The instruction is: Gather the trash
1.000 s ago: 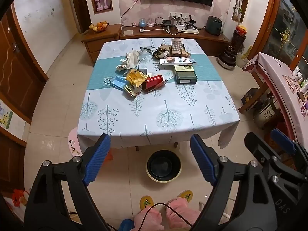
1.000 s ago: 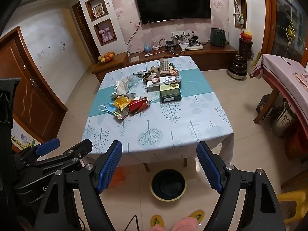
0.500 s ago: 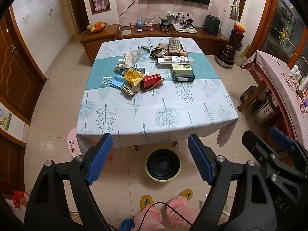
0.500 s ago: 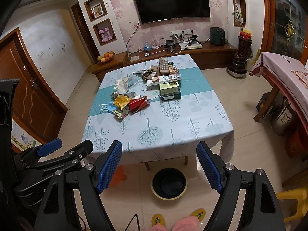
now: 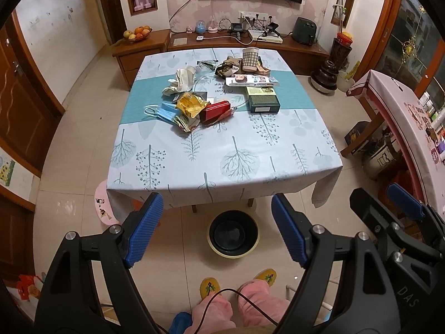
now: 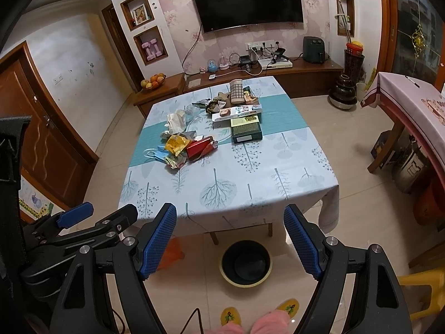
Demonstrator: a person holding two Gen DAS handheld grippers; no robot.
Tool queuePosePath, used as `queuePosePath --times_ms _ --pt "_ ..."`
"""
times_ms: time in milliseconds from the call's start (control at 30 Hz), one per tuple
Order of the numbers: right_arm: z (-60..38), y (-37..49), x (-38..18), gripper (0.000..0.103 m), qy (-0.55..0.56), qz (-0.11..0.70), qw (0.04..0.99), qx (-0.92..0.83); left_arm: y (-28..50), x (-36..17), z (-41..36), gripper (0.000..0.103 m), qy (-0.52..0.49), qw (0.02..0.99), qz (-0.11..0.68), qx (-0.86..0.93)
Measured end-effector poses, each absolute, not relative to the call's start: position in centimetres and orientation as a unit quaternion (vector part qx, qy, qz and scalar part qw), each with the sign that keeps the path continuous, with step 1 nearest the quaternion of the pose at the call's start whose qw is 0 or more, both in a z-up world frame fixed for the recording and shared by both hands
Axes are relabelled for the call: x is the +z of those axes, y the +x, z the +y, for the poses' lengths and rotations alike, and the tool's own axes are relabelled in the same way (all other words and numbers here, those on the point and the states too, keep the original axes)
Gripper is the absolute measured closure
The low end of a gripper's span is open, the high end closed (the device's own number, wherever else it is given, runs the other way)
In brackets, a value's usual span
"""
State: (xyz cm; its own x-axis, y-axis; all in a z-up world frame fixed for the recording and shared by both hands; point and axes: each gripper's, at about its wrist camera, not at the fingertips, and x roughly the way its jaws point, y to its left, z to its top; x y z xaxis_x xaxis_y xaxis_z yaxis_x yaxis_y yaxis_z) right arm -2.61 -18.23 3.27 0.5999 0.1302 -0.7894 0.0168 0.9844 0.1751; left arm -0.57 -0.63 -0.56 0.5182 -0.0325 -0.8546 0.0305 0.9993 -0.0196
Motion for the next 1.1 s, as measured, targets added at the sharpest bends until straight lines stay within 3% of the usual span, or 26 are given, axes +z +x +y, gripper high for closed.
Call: queuePosePath --times_ms 1100 --pt "-19.5 -1.7 1.0 0.022 0.099 0.462 0.881 0.031 1.2 -3.1 -0.1 0.025 -0.026 0.869 0.494 -0.003"
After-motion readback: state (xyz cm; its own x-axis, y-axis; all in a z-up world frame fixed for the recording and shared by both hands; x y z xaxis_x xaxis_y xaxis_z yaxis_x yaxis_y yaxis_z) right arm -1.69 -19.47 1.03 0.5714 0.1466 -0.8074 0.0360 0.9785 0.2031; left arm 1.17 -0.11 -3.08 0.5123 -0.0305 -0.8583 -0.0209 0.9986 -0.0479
